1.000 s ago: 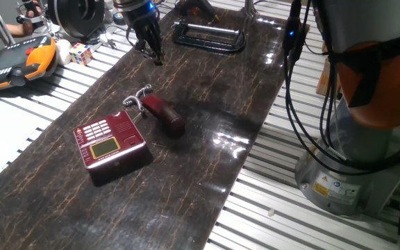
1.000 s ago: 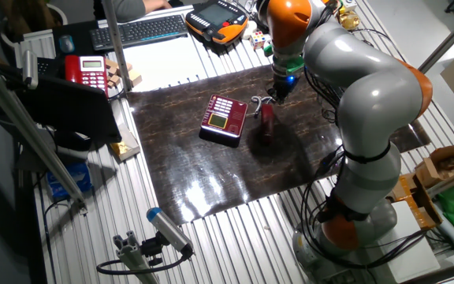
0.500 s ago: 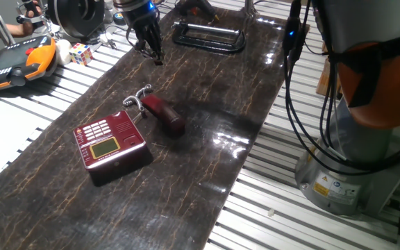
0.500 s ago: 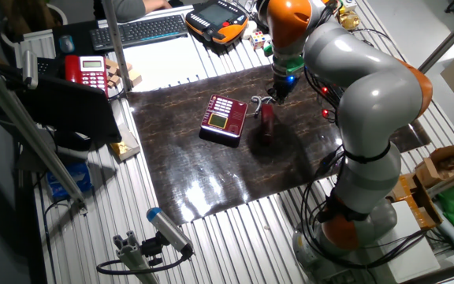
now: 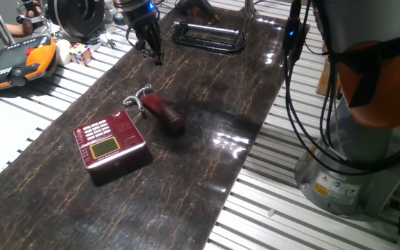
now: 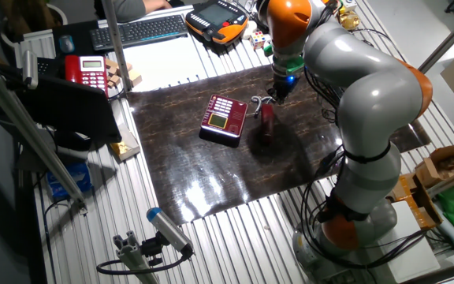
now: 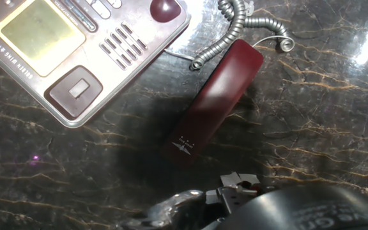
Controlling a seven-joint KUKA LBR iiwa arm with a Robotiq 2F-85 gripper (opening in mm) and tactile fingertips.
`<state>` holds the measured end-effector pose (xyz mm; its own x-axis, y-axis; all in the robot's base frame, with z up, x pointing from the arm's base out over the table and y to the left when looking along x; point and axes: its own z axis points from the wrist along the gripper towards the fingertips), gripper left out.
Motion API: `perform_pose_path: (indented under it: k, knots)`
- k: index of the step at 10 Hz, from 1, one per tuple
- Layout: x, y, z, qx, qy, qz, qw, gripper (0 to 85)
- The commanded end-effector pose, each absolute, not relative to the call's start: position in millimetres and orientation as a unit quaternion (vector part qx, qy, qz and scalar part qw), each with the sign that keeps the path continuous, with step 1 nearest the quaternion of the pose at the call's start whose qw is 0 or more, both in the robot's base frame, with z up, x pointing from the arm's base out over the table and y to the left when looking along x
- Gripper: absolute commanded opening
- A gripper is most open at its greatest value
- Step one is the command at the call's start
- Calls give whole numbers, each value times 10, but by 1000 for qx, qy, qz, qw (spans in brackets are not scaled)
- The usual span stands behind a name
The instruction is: Place the handset of the telephone on the corresponding phone cradle
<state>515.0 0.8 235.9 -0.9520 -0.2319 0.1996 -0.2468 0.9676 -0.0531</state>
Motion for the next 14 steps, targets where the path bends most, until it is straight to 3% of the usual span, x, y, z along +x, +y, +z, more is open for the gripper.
perform_pose_path:
  k: [1, 9, 11, 14]
  knots:
    - [5149, 7, 2359, 121, -987, 39, 96, 33]
    - [5150, 7, 2360, 109, -989, 40, 96, 23]
    - [5150, 7, 2360, 95, -995, 25, 5, 20]
    - [5150, 7, 2360, 41, -998, 15, 48, 20]
